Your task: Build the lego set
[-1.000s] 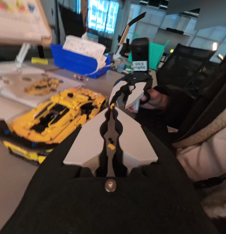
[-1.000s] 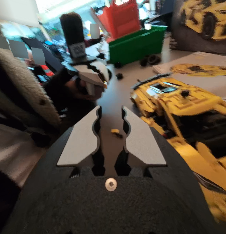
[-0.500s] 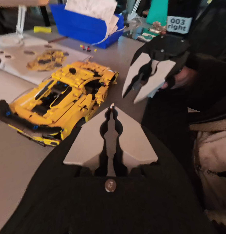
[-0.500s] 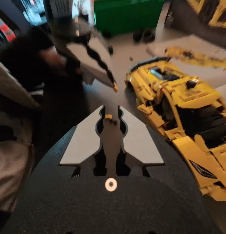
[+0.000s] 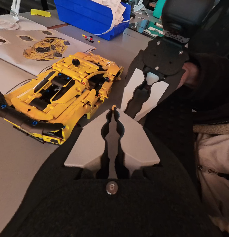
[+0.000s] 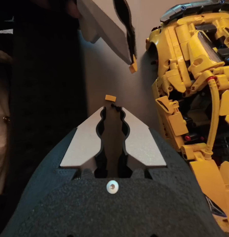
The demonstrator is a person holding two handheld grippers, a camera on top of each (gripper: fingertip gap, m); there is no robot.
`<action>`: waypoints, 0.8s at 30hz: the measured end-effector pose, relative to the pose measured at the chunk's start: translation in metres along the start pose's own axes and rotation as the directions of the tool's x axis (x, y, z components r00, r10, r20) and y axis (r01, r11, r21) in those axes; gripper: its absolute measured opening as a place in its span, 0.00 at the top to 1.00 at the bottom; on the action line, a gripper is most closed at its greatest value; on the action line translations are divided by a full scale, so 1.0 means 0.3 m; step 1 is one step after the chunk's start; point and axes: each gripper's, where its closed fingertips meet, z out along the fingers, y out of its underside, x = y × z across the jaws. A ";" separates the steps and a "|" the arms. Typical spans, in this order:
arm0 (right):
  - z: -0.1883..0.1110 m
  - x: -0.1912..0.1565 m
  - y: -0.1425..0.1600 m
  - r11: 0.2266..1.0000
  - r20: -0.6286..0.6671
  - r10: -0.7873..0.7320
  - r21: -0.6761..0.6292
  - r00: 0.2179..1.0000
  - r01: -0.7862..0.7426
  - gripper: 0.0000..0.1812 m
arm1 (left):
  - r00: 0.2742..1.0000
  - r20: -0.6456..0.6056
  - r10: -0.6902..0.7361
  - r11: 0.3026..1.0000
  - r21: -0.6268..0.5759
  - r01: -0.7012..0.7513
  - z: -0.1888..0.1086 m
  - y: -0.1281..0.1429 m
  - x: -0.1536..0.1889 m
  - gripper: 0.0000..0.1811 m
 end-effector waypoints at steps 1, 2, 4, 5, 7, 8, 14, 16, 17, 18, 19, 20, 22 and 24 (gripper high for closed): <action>-0.002 -0.002 0.003 1.000 -0.015 -0.004 -0.005 1.000 0.004 0.88 | 1.000 0.001 0.001 1.000 -0.001 -0.001 0.000 0.000 0.000 0.99; -0.006 -0.008 0.002 1.000 -0.020 -0.005 0.000 1.000 0.005 0.89 | 1.000 0.001 0.002 1.000 0.000 -0.002 0.000 0.000 0.000 0.99; -0.005 -0.023 -0.009 1.000 -0.004 0.013 0.027 1.000 -0.013 0.89 | 1.000 0.001 0.000 1.000 0.002 0.000 0.000 -0.001 -0.001 0.99; 0.001 -0.027 -0.008 1.000 0.004 0.017 0.023 1.000 -0.017 0.89 | 1.000 0.002 -0.003 1.000 0.003 0.003 0.000 -0.001 -0.002 0.99; 0.013 -0.015 0.003 1.000 -0.015 0.001 -0.002 1.000 -0.001 0.88 | 1.000 0.000 -0.007 1.000 -0.001 0.007 0.001 0.000 -0.002 0.99; 0.016 -0.012 0.004 1.000 -0.018 -0.005 -0.005 1.000 0.005 0.88 | 1.000 -0.001 -0.006 1.000 -0.003 0.006 0.002 0.002 -0.002 0.99; 0.022 -0.008 -0.007 0.999 -0.005 0.032 0.007 0.999 -0.032 0.86 | 1.000 0.001 -0.003 1.000 -0.008 0.003 0.004 0.004 -0.001 0.99; 0.031 0.003 -0.013 0.999 -0.033 0.039 0.002 0.999 -0.039 0.87 | 1.000 0.003 -0.008 1.000 -0.013 0.008 0.005 0.007 -0.004 0.99; 0.035 0.007 -0.017 0.999 -0.043 0.038 0.000 0.998 -0.038 0.88 | 1.000 0.008 -0.013 1.000 -0.019 0.013 0.007 0.010 -0.008 0.99; 0.038 0.013 -0.019 0.999 -0.058 0.033 -0.003 0.998 -0.033 0.90 | 1.000 0.016 -0.022 0.999 -0.027 0.022 0.009 0.015 -0.014 0.99; 0.039 0.023 -0.018 1.000 -0.080 0.024 -0.008 0.997 -0.025 0.93 | 0.999 0.021 -0.033 0.999 -0.035 0.034 0.011 0.019 -0.020 0.99; 0.039 0.034 -0.018 1.000 -0.103 0.020 -0.011 0.995 -0.021 0.95 | 0.999 0.026 -0.046 0.998 -0.041 0.047 0.012 0.022 -0.027 0.99; 0.039 0.038 -0.019 1.000 -0.106 0.027 -0.012 0.994 -0.028 0.96 | 0.997 0.036 -0.075 0.996 -0.047 0.077 0.013 0.027 -0.040 0.99; 0.025 0.051 -0.032 1.000 -0.129 0.030 0.005 0.991 -0.029 0.96 | 0.995 0.030 -0.094 0.994 -0.047 0.095 0.013 0.028 -0.044 0.99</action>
